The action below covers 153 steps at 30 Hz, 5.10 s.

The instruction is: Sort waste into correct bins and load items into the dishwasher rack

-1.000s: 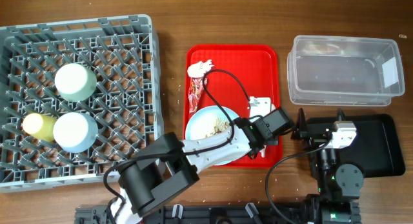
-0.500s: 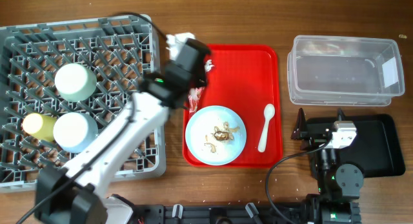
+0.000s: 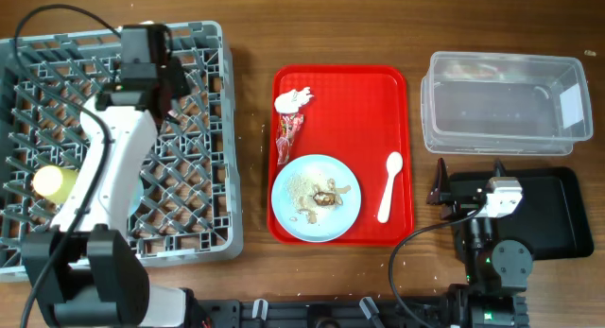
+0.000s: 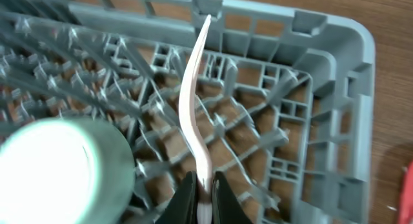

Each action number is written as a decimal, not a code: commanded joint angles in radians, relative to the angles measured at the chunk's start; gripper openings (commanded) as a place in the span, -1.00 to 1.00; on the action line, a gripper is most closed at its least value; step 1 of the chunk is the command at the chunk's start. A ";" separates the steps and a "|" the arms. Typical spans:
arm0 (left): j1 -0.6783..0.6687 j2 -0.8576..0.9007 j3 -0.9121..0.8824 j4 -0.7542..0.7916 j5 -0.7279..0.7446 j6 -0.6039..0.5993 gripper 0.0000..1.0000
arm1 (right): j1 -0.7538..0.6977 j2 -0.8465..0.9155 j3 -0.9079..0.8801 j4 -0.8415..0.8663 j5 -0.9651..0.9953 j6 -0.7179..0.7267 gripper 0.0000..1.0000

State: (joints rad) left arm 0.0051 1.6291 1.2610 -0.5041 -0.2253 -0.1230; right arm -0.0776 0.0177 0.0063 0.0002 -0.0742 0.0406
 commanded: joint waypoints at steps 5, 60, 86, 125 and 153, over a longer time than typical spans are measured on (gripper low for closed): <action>0.065 0.117 -0.004 0.057 0.182 0.251 -0.92 | -0.002 -0.004 -0.001 0.002 0.006 0.012 1.00; -1.096 0.389 -0.004 0.218 0.022 -0.750 0.04 | -0.002 -0.004 -0.001 0.002 0.006 0.012 1.00; -1.100 0.565 -0.004 0.337 -0.026 -0.746 -0.48 | -0.002 -0.004 -0.001 0.002 0.006 0.012 1.00; -1.092 0.529 -0.004 0.302 0.053 -0.745 -0.58 | -0.002 -0.004 -0.001 0.002 0.006 0.012 1.00; -0.665 0.017 -0.004 0.132 0.128 -0.616 0.16 | -0.002 -0.004 -0.001 0.002 0.006 0.012 1.00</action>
State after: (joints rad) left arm -0.7540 1.8664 1.2491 -0.3786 -0.1719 -0.8448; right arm -0.0822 0.0177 0.0063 0.0002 -0.0593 0.0551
